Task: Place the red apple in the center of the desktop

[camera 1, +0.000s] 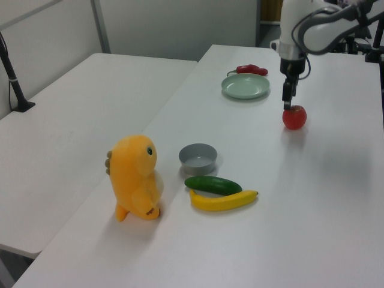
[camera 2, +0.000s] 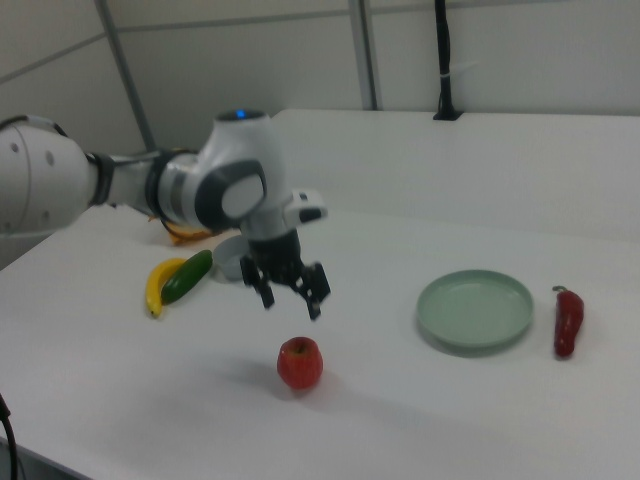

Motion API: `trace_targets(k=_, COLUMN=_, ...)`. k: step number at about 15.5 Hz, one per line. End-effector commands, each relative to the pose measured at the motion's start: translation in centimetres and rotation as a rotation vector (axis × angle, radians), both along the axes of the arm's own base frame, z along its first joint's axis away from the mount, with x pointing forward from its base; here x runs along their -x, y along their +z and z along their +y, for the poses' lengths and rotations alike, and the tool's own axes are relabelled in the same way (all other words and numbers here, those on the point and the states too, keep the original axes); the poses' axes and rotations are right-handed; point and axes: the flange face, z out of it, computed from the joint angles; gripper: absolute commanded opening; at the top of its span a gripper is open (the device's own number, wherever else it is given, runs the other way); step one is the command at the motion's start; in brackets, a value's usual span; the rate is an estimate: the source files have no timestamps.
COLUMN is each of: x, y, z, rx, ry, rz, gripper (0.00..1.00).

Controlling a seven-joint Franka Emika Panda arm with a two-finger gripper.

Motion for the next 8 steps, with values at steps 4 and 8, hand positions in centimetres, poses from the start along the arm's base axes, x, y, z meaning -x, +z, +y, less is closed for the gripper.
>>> trace_targets(k=4, x=-0.4, y=18.2, z=4.9, rx=-0.014, ry=-0.117, rz=-0.077, gripper=1.0)
trace_targets(k=8, x=2.0, y=24.2, z=6.0, rx=-0.083, ry=-0.141, rz=-0.067, gripper=1.0)
